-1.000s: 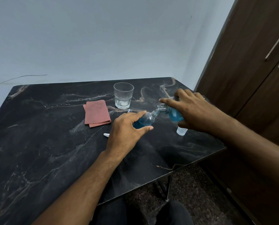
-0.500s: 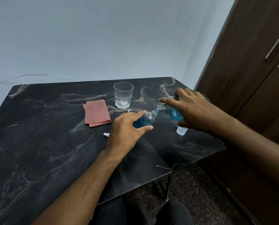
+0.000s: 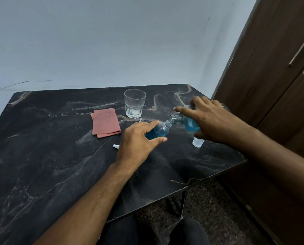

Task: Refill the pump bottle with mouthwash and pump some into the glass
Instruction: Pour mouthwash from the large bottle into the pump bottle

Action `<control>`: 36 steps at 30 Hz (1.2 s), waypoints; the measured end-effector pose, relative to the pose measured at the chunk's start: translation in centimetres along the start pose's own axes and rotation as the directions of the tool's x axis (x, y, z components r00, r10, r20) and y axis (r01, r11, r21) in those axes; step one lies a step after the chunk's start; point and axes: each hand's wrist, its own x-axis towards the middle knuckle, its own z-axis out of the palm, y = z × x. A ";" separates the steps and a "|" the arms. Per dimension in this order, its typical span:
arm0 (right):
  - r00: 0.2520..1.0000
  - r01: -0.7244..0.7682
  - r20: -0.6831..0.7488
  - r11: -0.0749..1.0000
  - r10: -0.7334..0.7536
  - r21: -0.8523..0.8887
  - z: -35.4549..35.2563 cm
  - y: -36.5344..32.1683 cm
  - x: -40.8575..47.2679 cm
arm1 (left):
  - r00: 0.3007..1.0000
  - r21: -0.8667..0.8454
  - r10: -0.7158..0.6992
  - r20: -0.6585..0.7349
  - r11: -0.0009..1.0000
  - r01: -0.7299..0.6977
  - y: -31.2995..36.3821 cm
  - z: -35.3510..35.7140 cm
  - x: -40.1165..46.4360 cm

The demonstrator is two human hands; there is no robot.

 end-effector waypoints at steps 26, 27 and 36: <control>0.998 -0.019 -0.065 0.995 0.025 0.095 1.0 -0.1 -0.1 | 0.997 -0.091 0.037 -0.061 0.995 -0.043 -0.1 0.0 0.0; 0.997 -0.021 -0.070 0.994 0.029 0.106 1.0 -0.1 -0.2 | 0.998 -0.112 0.030 -0.060 0.993 -0.036 -0.2 0.0 0.0; 0.995 -0.038 -0.085 0.976 0.057 0.214 1.3 -0.3 -0.1 | 0.998 -0.269 -0.055 -0.024 0.962 0.047 -0.3 0.5 0.1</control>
